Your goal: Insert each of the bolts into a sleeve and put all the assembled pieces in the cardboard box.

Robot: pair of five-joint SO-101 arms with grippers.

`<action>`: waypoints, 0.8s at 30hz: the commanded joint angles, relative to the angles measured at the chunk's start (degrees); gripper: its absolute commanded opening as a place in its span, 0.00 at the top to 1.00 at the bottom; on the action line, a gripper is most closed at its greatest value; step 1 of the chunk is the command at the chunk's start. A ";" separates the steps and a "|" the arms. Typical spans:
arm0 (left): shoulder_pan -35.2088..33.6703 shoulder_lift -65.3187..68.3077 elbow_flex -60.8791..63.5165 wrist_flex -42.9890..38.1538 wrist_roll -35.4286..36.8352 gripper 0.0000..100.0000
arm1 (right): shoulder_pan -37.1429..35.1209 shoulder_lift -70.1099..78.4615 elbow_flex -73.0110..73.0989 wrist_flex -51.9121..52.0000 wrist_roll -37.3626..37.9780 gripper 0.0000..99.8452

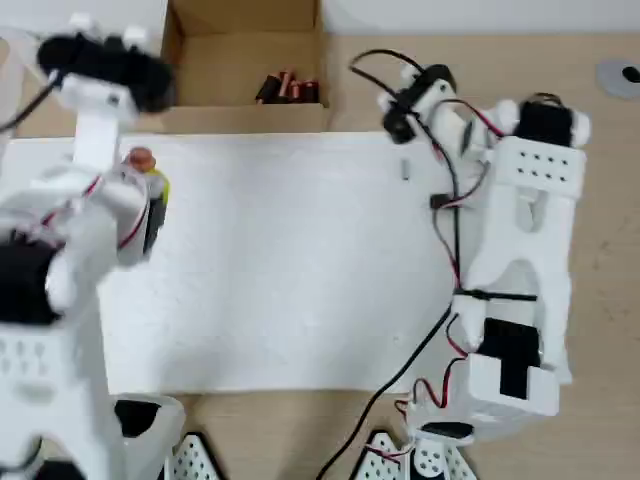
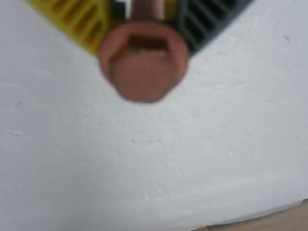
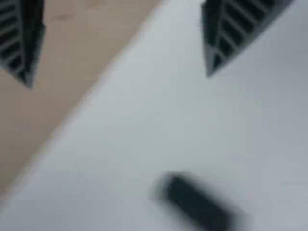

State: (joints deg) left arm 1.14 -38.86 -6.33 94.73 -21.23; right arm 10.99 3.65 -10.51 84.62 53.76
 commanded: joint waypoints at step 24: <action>-0.26 -10.95 7.56 -0.09 5.98 1.00 | -1.36 16.75 -0.40 -5.71 27.60 0.74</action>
State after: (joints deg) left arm 1.14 -48.97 1.41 94.90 -16.13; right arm 11.87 20.44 -7.25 77.23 80.92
